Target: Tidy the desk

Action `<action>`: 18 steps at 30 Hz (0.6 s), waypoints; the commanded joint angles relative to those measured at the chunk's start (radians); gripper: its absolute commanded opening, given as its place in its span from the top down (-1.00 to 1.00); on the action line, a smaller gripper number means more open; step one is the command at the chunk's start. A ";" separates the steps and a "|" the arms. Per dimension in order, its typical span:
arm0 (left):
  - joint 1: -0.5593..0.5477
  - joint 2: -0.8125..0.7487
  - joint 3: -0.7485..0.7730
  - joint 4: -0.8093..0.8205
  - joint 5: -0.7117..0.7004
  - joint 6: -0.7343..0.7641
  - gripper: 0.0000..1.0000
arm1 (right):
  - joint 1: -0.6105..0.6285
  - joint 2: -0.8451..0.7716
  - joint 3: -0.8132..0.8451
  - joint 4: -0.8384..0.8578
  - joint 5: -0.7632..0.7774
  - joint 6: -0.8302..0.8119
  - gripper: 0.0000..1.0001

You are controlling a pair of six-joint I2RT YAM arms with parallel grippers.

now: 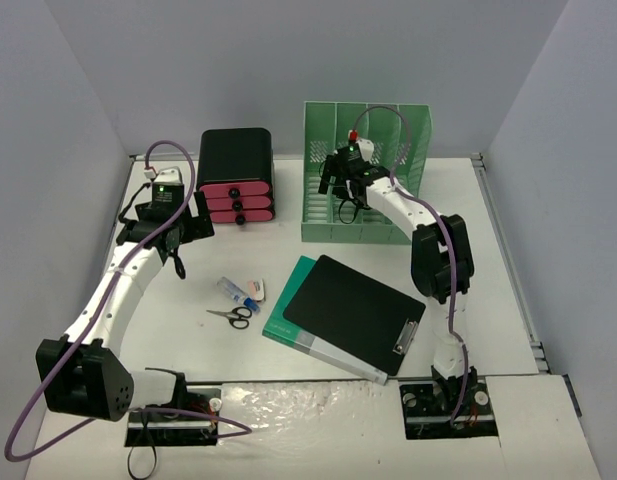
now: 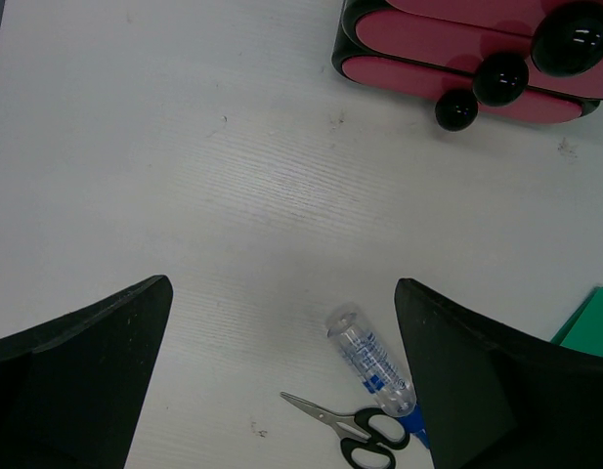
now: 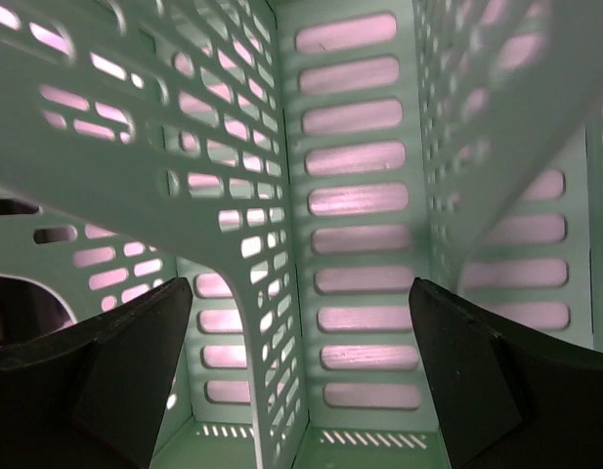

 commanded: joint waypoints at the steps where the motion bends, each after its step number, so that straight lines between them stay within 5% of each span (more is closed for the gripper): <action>1: 0.006 -0.012 0.047 0.022 -0.017 0.017 -0.94 | -0.026 -0.103 -0.020 0.019 0.048 0.017 -0.82; 18: 0.006 0.000 0.053 0.025 -0.012 0.020 -0.94 | -0.122 -0.143 -0.087 0.016 0.061 -0.002 -0.82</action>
